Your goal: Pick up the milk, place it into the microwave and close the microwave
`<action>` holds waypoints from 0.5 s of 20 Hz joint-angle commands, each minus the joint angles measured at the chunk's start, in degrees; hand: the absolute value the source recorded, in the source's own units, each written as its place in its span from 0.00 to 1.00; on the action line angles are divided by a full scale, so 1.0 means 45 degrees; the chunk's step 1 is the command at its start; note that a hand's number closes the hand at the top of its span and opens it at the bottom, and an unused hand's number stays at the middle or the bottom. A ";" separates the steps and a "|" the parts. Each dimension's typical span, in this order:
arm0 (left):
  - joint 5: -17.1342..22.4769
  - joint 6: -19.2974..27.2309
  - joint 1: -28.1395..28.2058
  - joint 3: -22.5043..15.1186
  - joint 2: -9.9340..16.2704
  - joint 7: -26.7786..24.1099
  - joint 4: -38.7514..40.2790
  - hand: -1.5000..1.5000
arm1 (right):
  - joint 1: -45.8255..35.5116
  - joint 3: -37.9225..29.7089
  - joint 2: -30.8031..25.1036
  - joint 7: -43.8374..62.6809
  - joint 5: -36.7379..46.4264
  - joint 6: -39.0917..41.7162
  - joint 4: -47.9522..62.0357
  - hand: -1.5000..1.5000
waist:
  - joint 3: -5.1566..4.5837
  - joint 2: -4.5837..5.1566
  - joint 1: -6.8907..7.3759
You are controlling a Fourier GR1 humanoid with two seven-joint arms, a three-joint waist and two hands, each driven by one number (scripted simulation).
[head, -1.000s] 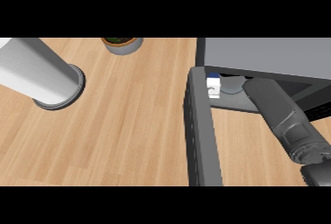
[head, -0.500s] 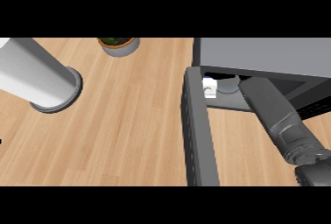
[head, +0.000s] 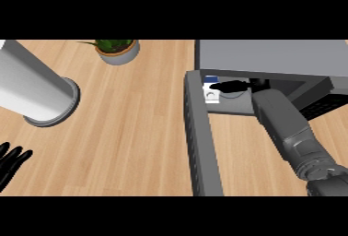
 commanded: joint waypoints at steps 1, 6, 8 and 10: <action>-0.0391 0.0042 0.0307 -0.0949 -0.0577 0.0082 -0.0437 1.00 | 0.0681 -0.0433 -0.0046 -0.0428 -0.0510 0.1576 0.0028 0.00 | -0.0020 -0.0194 -0.0322; -0.1012 0.1067 -0.0958 -0.2066 -0.0595 0.1061 -0.0160 1.00 | 0.2099 -0.0621 0.0149 -0.1664 -0.0856 0.3725 -0.0046 0.00 | -0.0020 -0.0244 -0.0697; -0.0944 0.0809 -0.0419 -0.2497 -0.0600 0.1249 -0.0488 1.00 | 0.2074 -0.0567 0.0412 -0.1445 -0.0868 0.4036 -0.0132 0.00 | -0.0030 -0.0295 -0.0595; -0.1466 0.1259 -0.0960 -0.2936 -0.0602 0.1200 -0.0082 1.00 | 0.2431 -0.0545 0.0054 -0.1323 -0.0984 0.4803 -0.0495 0.00 | -0.0043 -0.0384 -0.0834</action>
